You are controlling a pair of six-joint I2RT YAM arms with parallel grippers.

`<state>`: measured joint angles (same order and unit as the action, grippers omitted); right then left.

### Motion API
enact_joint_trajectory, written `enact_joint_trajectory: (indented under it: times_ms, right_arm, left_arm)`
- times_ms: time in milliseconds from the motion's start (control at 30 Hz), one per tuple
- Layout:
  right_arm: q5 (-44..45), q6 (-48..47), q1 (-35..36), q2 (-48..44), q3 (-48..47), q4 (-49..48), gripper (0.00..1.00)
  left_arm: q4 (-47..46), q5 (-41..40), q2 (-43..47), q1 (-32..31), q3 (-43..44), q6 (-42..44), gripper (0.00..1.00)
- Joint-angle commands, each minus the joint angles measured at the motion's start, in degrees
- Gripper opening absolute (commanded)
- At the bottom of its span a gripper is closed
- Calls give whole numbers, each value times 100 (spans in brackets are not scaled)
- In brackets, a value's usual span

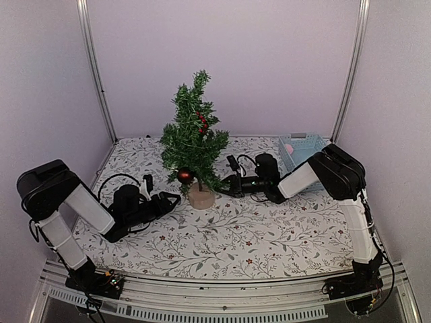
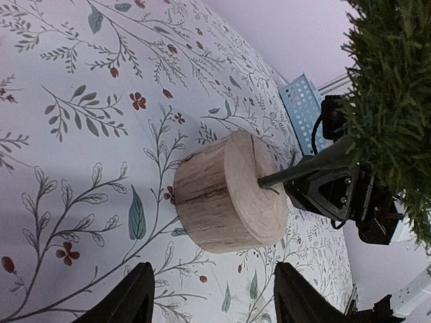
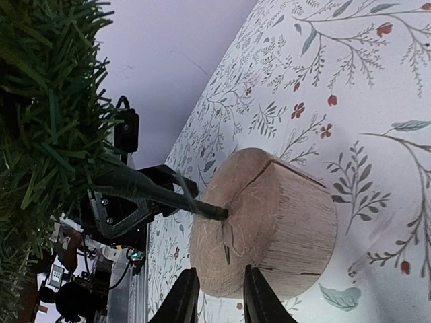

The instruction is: Decorate the small christmas tree

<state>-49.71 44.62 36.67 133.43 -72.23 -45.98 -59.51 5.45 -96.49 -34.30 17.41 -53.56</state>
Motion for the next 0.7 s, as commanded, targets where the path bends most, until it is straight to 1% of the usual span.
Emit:
enact_joint_trajectory:
  times_ms: [0,167,267,367,500,667]
  right_arm:
    - [96,136,253,-341,103,-355,26]
    - [208,286,351,-443,309,-632,26]
    - [297,321,426,-462,368,-684,25]
    - [301,335,442,-458,420,-746,25]
    - [414,258,423,-621,571,-748,25]
    - [643,112,256,-918,866,-743,25]
  left_arm:
    - [-434,296,-271,270,107,-86,61]
    - [-568,563,-581,476,236,-28,58]
    - [-713,814,-908,579,384,-6,55]
    - [-896,1141,-1266,649,639,27,50]
    - [-966,1522,-1697,660,1001,97,47]
    - [-977,1615,-2019,670,1260,153,46]
